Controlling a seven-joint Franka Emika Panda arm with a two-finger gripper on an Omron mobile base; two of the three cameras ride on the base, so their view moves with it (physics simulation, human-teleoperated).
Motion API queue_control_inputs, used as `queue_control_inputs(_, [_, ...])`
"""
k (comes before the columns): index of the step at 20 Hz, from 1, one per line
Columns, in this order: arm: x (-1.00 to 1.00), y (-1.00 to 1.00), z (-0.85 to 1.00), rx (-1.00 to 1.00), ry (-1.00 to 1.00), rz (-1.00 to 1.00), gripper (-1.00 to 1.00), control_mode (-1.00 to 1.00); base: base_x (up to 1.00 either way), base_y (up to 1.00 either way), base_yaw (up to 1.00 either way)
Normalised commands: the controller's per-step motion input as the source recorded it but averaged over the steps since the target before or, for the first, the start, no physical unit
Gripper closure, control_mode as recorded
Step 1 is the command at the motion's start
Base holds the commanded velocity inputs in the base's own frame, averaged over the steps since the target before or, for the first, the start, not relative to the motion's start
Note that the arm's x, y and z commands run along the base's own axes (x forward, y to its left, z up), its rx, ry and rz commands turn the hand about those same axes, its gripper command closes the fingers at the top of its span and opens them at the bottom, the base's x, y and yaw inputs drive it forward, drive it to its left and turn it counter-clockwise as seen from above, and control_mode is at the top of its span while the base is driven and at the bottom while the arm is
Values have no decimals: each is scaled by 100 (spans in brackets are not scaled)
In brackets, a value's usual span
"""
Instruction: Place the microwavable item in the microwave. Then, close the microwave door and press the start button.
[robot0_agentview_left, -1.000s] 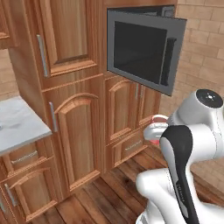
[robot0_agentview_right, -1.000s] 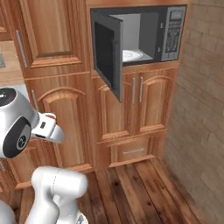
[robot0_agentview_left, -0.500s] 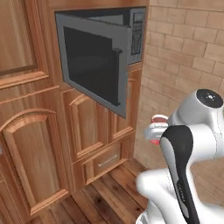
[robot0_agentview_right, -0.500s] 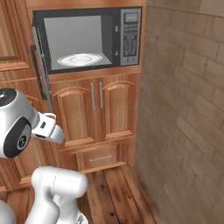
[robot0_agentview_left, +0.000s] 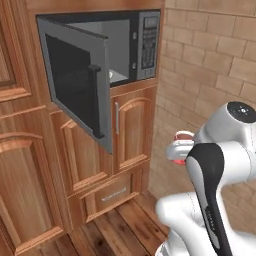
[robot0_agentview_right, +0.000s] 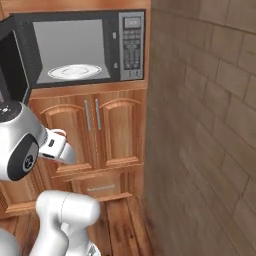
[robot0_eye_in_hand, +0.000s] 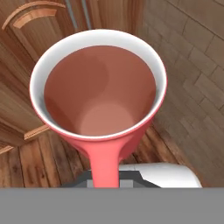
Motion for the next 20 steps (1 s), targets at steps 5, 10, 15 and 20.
queue_control_inputs(5, [0, 0, 0, 0, 0, 0, 100, 100, 87, -17, 35])
queue_control_inputs(10, [0, 0, 0, 0, 0, 0, 100, 100, 44, -58, 32])
queue_control_inputs(15, [0, 0, 0, 0, 0, 0, 100, 100, 47, -33, 26])
queue_control_inputs(20, [0, 0, 0, 0, 0, 0, 100, 100, 42, -14, 29])
